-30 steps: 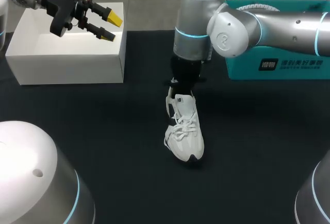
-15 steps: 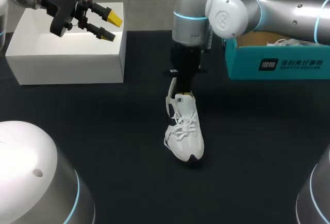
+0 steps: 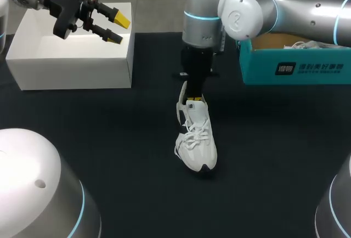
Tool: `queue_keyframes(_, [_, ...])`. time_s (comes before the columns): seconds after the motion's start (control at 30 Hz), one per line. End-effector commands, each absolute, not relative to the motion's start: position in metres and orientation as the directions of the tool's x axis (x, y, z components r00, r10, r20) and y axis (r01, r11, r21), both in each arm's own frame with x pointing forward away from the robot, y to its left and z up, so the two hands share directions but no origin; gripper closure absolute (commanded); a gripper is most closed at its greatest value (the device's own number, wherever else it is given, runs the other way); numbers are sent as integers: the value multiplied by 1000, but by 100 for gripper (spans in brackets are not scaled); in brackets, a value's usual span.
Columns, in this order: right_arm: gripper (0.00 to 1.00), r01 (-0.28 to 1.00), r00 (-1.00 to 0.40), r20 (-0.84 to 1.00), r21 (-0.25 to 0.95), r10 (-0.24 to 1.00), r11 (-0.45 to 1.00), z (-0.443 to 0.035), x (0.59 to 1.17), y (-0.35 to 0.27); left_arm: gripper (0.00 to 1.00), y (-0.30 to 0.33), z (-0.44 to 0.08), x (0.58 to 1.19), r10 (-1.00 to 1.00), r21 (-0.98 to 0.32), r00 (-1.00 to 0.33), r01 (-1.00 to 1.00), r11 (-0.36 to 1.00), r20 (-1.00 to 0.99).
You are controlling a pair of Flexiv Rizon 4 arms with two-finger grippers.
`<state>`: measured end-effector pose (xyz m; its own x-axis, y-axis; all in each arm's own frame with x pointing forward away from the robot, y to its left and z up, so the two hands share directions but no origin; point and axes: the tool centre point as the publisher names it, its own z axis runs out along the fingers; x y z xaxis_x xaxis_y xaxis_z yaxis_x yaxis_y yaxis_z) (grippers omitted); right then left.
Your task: Take the shoe out of the shoebox, open the shoe tongue, remove and reinsert the insole, then place the shoe into the shoebox
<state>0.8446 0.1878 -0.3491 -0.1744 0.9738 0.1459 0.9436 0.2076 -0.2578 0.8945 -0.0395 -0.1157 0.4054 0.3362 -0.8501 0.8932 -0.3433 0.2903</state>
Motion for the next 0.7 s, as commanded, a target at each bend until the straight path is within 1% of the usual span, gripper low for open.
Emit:
queue_keyframes(0.03, [100,945,-174,146,-254,974,207,-348,843,187,0,-39,-115,895,339,289,406,893,-346,-848])
queue_keyframes(0.1, [100,945,-174,146,-254,974,207,-348,843,187,0,-39,-115,895,339,289,406,893,-346,-848])
queue_keyframes(0.13, [100,945,-133,107,-285,985,159,-350,844,186,0,-39,-115,895,339,289,406,893,-346,-848])
queue_keyframes(0.27, [100,939,-102,49,-326,994,112,-349,844,183,0,-39,-115,895,339,289,406,893,-346,-848])
queue_keyframes(0.47, [100,935,-103,32,-339,994,108,-348,844,186,0,-39,-115,895,339,289,406,893,-346,-848])
queue_keyframes(0.7, [100,919,-103,-19,-384,995,87,-346,839,192,0,-39,-115,895,339,289,406,893,-346,-848])
